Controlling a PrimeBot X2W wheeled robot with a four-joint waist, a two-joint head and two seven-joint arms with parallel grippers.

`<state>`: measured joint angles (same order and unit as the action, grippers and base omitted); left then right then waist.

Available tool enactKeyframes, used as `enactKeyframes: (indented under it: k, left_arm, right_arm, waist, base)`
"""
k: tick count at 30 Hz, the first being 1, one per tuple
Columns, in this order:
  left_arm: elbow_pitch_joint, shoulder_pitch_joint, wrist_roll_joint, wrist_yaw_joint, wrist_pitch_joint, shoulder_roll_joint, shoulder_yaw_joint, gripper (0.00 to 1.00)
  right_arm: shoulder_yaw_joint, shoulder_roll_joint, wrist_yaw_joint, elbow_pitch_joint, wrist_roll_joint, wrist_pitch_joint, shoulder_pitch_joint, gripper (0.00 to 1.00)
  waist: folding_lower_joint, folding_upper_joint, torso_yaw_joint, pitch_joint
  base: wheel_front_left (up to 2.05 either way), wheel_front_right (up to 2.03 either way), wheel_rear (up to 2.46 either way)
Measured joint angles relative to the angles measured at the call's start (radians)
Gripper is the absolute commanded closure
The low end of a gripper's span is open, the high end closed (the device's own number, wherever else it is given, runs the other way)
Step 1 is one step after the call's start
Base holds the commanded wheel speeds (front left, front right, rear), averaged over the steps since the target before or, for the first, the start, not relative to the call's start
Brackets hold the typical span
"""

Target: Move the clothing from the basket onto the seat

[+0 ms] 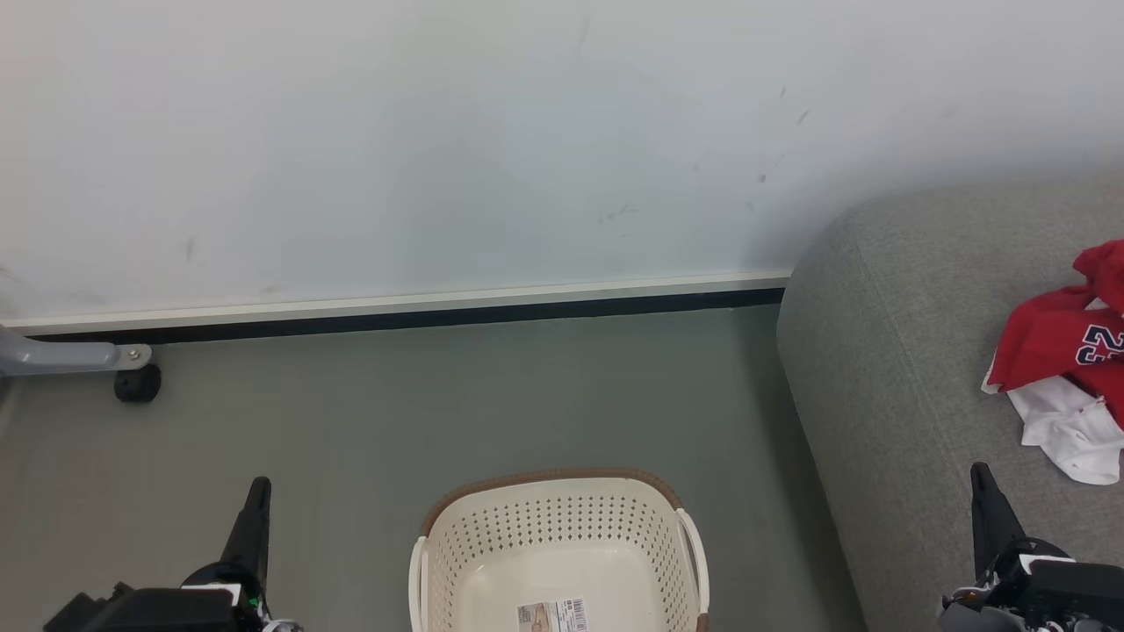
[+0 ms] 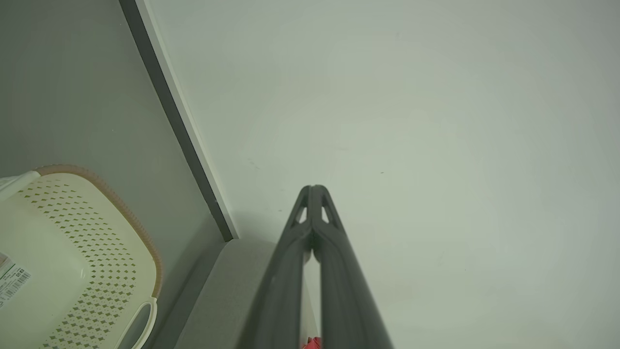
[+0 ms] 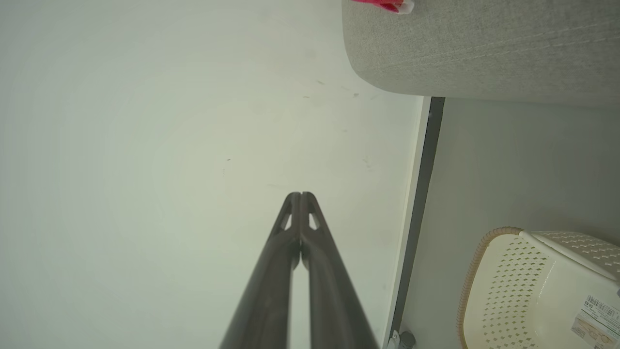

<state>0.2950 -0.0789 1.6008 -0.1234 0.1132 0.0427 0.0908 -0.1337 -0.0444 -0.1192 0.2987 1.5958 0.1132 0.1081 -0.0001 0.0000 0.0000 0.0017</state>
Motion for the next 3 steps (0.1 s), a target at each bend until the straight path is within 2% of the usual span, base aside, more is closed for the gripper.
enactKeyframes:
  k: [3]
  left_arm:
    - [0.000,0.000,0.000,0.000,0.000,0.000,0.000,1.00]
  right_arm:
    - [0.000,0.000,0.000,0.000,0.000,0.000,0.000,1.00]
  waist:
    - [0.0000,0.0000,0.000,0.000]
  base:
    - [0.00,0.00,0.00]
